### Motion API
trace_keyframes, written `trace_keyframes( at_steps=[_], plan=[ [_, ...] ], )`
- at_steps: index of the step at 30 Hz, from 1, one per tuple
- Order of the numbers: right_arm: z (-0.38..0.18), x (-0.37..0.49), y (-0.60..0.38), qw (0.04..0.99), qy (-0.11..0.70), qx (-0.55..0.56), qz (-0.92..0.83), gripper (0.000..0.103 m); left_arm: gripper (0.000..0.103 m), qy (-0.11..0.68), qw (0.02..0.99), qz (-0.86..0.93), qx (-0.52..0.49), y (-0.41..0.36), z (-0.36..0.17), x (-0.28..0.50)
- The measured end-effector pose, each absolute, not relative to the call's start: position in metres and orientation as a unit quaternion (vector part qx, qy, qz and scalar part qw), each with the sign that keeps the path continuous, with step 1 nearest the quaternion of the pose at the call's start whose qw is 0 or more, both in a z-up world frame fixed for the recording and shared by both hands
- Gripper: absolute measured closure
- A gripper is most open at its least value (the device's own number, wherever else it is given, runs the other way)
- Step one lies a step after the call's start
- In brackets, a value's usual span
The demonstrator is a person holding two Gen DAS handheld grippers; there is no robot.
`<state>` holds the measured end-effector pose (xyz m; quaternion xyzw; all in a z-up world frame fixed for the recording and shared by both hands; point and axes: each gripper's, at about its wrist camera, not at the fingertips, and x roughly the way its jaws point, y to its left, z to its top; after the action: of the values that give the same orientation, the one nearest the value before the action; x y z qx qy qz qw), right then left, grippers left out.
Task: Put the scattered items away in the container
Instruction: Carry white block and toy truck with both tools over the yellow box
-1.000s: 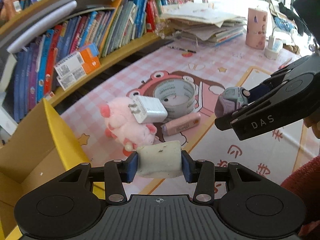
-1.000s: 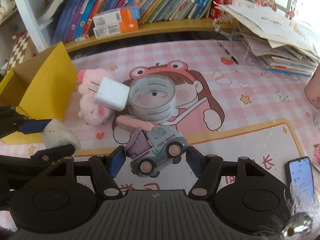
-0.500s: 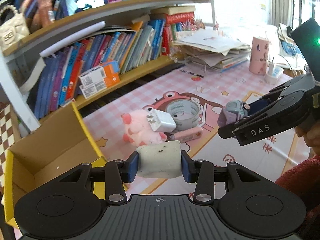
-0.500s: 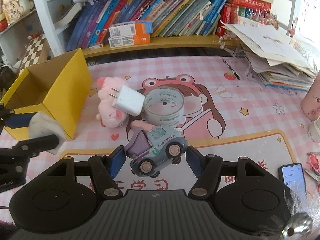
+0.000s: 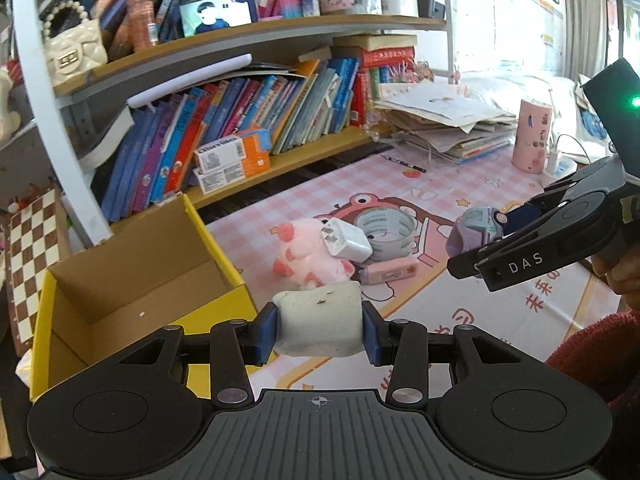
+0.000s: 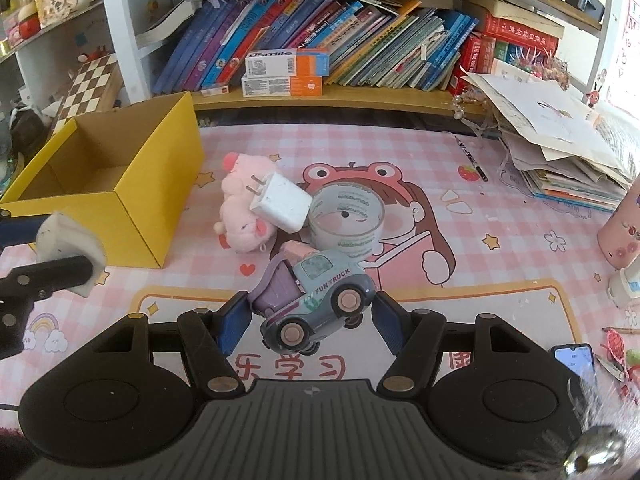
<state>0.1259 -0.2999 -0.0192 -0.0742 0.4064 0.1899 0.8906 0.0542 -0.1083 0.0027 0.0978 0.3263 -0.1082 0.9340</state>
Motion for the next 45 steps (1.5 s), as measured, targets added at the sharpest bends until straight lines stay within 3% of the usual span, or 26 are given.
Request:
trace_keyframes(
  at_steps=[19,45],
  plan=[
    [-0.008,0.125,-0.272,0.884,0.389,-0.104,0.237,0.039,0.062,0.309,0.947,-0.063,0.064,-0.080,0.012,0.043],
    [0.028,0.173,-0.152,0.845,0.314,-0.159,0.402,0.039,0.062,0.293,0.954,0.045,0.047,0.004,0.036,0.075]
  ],
)
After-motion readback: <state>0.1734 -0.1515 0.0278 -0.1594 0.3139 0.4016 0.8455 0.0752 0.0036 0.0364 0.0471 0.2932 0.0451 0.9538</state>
